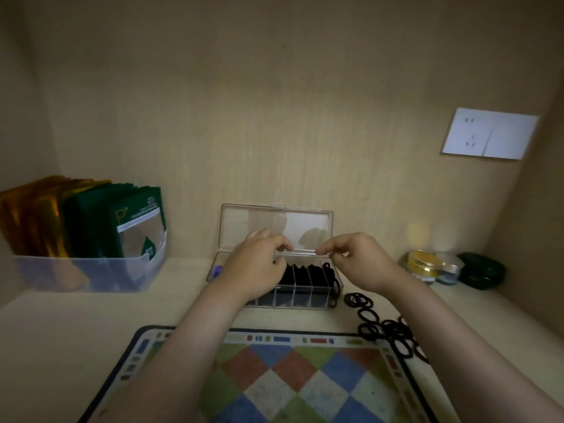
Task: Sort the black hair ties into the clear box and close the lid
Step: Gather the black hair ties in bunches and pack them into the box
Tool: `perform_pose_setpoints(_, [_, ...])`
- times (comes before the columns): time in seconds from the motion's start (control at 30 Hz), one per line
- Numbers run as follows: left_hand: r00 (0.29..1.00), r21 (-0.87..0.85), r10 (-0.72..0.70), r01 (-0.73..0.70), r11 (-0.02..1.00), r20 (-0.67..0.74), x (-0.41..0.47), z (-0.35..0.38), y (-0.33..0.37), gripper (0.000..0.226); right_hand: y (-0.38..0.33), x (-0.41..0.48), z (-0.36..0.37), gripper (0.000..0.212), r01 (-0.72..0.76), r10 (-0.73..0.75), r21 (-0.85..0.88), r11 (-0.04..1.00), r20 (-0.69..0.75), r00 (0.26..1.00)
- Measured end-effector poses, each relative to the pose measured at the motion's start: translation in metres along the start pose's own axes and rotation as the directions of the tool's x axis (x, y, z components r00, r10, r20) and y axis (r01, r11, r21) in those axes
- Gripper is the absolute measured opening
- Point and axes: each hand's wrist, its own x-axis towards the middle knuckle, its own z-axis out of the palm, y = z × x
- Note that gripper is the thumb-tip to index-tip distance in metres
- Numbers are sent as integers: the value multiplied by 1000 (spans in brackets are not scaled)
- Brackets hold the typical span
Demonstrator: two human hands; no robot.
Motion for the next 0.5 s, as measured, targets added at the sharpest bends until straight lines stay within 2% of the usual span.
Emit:
perform_pose_setpoints(0.1, [993, -61, 103, -100, 993, 50, 2, 15, 31, 27, 35, -19, -16, 35, -66, 64, -38, 997, -39, 997])
perform_pose_setpoints(0.2, [981, -62, 172, -166, 984, 92, 8, 35, 63, 24, 65, -36, -18, 22, -127, 128, -170, 977, -9, 992])
perform_pose_setpoints(0.33, [951, 123, 259, -281, 952, 171, 20, 66, 92, 23, 87, -51, -11, 24, -125, 142, -238, 963, 53, 988])
perform_pose_setpoints(0.5, [935, 347, 214, -308, 886, 283, 31, 88, 100, 24, 98, -53, -7, 32, -64, 117, -332, 941, 142, 983])
